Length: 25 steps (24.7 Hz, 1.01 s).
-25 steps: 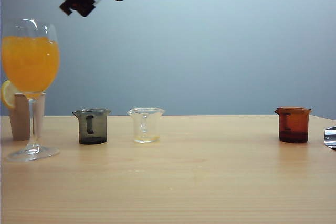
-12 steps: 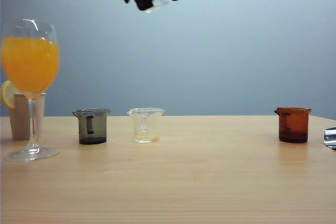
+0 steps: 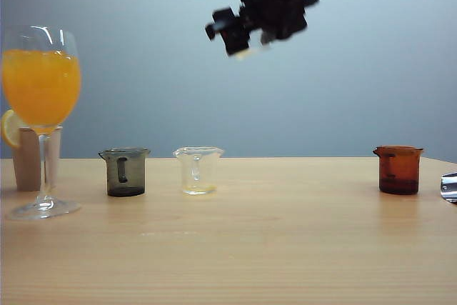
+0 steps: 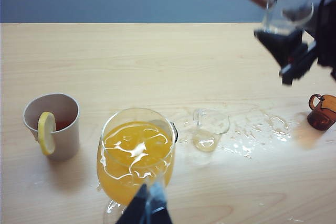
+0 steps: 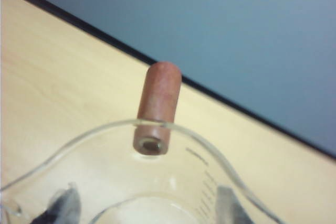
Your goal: Pick up the third measuring cup from the left, pour the pineapple juice inside into the goblet, and finally put the measuring cup back in its original place.
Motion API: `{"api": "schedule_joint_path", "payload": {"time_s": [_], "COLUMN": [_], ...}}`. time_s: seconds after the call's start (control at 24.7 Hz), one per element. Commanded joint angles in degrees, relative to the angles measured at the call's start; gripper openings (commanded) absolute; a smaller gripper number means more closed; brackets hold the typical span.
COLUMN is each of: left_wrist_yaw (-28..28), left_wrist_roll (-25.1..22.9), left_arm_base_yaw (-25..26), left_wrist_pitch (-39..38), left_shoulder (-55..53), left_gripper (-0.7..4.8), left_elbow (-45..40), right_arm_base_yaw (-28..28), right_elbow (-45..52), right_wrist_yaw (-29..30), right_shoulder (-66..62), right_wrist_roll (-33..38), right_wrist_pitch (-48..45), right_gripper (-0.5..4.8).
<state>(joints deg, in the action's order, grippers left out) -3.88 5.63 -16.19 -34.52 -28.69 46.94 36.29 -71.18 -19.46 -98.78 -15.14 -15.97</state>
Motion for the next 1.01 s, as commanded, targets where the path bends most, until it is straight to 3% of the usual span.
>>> {"api": "schedule_joint_path", "payload": {"time_s": [0.04, 0.28, 0.45, 1.01], "left_wrist_yaw": [-0.17, -0.42, -0.42, -0.39], "left_wrist_roll": [-0.02, -0.02, -0.02, -0.02], "left_arm_base_yaw": [-0.02, -0.02, -0.02, -0.02], "left_wrist_pitch": [1.03, 1.18, 1.25, 1.49], "left_shoulder": [0.07, 0.07, 0.09, 0.07], "left_gripper": [-0.05, -0.05, -0.05, -0.05], "left_elbow": [0.20, 0.20, 0.20, 0.20], "right_arm_base_yaw": [-0.02, 0.02, -0.04, -0.92], "right_elbow": [4.66, 16.20, 23.32, 24.59], "right_wrist_yaw": [-0.13, -2.71, -3.98, -3.48], "right_shoulder": [0.55, 0.52, 0.50, -9.57], "right_wrist_roll": [6.91, 15.72, 17.99, 18.56], "right_wrist_pitch": [-4.72, -14.97, -22.91, -34.27], "right_gripper": [0.21, 0.21, 0.21, 0.21]}}
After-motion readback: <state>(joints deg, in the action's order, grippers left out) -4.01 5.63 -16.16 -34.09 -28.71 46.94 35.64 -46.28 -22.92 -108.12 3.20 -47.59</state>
